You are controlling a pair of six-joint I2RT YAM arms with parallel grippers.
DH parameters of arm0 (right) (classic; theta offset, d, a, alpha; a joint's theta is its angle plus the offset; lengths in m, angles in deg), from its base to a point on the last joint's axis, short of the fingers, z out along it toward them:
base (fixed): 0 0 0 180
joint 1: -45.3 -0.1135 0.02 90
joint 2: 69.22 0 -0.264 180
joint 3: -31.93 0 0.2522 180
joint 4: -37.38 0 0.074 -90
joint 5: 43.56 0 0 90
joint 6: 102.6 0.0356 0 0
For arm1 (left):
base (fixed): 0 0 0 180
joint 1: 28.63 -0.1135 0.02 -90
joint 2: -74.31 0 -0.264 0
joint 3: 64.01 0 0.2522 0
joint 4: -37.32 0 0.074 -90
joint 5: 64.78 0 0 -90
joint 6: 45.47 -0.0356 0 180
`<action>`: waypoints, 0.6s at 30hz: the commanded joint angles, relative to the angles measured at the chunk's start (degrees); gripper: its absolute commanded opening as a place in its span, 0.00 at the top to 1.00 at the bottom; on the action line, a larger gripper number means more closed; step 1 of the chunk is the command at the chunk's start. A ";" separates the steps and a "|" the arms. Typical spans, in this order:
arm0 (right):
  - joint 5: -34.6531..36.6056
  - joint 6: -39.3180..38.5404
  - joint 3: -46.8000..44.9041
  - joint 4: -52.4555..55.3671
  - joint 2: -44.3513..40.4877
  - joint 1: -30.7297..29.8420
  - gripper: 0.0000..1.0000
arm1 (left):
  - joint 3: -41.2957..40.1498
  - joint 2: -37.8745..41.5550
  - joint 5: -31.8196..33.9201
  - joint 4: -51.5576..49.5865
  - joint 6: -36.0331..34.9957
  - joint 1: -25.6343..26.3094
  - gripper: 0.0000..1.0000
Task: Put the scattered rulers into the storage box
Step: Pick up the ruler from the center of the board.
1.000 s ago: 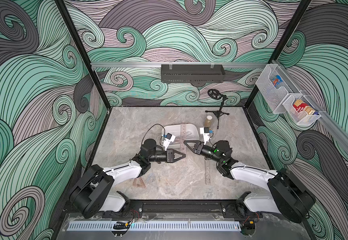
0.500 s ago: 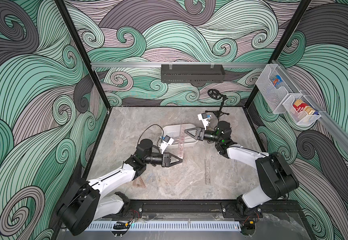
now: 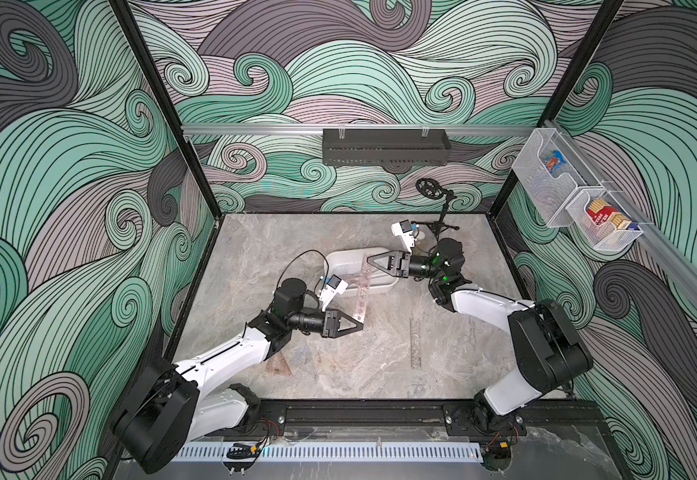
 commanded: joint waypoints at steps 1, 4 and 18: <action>-1.38 2.78 1.70 -4.08 0.73 -0.39 0.72 | 0.36 0.16 -1.32 -0.87 -1.72 -0.33 1.00; -1.68 2.90 2.57 -3.25 1.17 -0.41 0.90 | 0.47 0.30 -1.19 -1.28 -2.06 -0.34 1.00; 32.33 -8.80 1.10 17.25 -6.06 5.31 1.00 | 8.83 0.65 13.95 -17.27 -10.40 -8.22 0.22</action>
